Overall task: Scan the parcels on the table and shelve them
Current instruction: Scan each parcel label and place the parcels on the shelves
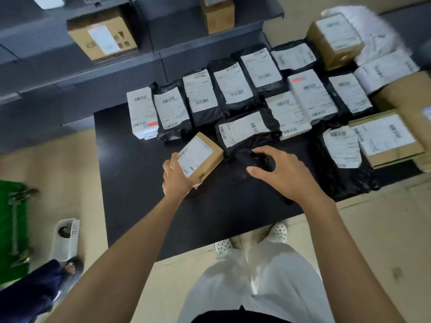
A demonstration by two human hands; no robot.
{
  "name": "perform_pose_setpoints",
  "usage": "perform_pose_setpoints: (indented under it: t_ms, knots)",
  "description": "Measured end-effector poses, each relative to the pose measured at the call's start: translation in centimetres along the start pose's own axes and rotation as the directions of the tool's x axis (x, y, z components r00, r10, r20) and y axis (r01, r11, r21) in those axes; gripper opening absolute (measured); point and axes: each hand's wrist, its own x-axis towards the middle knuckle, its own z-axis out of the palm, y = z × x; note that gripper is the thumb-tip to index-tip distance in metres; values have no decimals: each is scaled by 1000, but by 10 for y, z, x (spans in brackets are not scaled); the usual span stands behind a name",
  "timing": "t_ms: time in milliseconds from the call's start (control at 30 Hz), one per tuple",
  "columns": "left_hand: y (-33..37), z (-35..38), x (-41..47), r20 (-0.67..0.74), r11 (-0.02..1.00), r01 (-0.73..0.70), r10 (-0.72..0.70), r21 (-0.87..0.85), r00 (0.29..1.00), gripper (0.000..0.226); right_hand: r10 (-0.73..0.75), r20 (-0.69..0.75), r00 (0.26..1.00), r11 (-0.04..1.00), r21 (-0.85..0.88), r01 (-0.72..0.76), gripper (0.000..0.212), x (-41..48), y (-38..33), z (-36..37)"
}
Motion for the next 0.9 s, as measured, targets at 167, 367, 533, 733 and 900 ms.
perform_pose_setpoints:
  t_ms: [167, 367, 533, 733, 900]
  knots:
    - [-13, -21, -5, 72, 996, -76, 80, -55, 994, 100, -26, -54, 998, 999, 19, 28, 57, -9, -18, -9]
    - [11, -78, -7, -170, 958, -288, 285, 3, 943, 106, -146, -181, 973, 988, 31, 154, 57, -11, -61, -22]
    - [59, -151, 1, -325, 833, -524, 552, 178, 768, 107, -262, -266, 928, 960, 24, 278, 53, -20, -104, -28]
    - [109, -222, -15, -428, 633, -636, 771, 441, 471, 106, -313, -406, 858, 939, 2, 344, 54, -41, -144, -47]
    - [126, -246, -34, -502, 595, -603, 794, 531, 343, 107, -318, -504, 803, 920, 39, 389, 50, -63, -155, -54]
